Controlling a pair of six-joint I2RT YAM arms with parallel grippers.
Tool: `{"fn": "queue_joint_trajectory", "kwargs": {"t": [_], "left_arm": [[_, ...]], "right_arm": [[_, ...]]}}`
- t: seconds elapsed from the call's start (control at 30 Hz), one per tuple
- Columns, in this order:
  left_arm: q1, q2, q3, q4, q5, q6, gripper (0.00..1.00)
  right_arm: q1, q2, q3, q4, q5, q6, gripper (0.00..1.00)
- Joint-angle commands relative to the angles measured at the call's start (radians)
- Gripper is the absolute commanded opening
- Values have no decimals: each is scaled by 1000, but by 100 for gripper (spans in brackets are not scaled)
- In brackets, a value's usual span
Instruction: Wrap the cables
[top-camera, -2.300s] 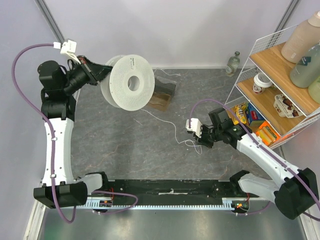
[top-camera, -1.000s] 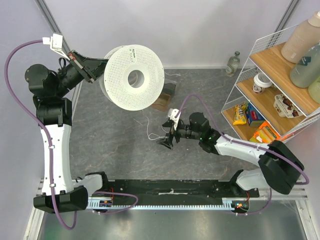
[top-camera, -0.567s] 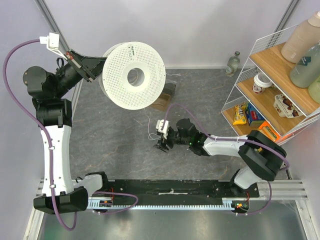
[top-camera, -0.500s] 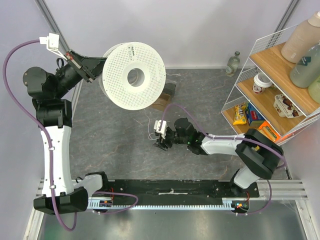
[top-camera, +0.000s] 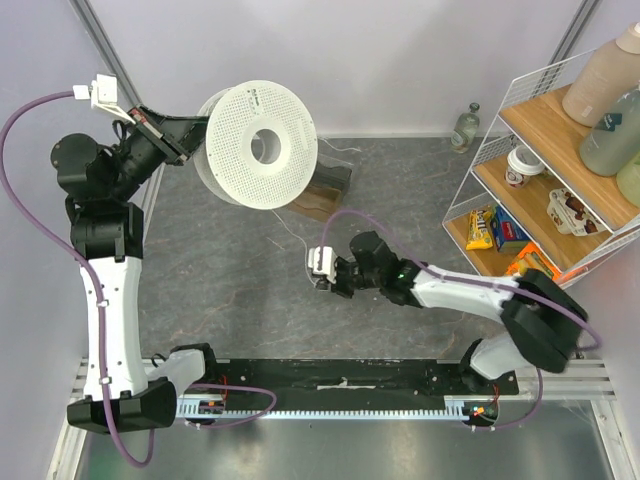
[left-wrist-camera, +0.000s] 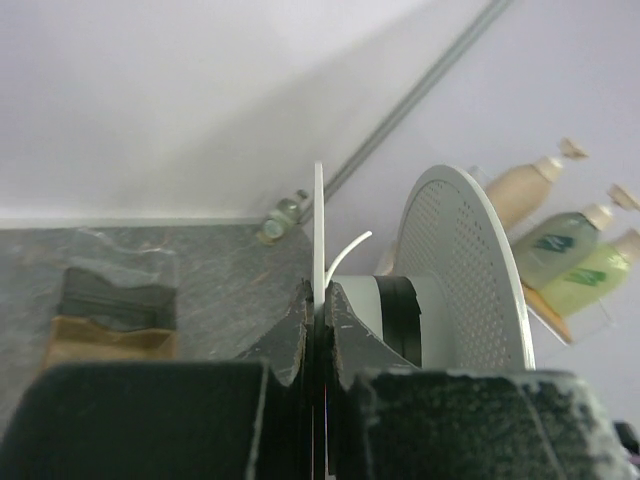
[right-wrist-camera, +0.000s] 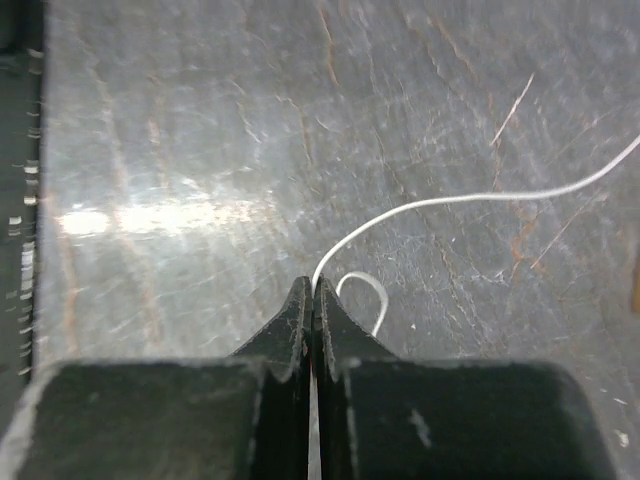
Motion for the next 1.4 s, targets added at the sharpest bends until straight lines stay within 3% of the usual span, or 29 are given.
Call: {"fn": "queue_joint_trajectory", "kwargs": {"t": [0.0, 0.23, 0.5, 0.7, 0.93, 1.17, 1.37], "left_arm": [[4, -6, -4, -115, -216, 162, 2], [4, 32, -33, -163, -412, 276, 2], [-11, 100, -62, -192, -471, 422, 2], [-97, 112, -122, -227, -454, 561, 2], [-301, 74, -245, -273, -520, 736, 2], [-325, 33, -364, -333, -451, 909, 2], [-359, -33, -473, -365, -295, 1055, 2]], "right_arm": [[14, -237, 19, -245, -107, -65, 0], [26, -446, 94, -613, -185, -204, 0], [80, -556, 313, -865, -200, -318, 0], [109, -535, 499, -882, -138, -355, 0], [118, -481, 692, -779, -27, -347, 0], [120, -489, 789, -683, 175, -384, 0], [118, -493, 792, -590, 369, -436, 0]]}}
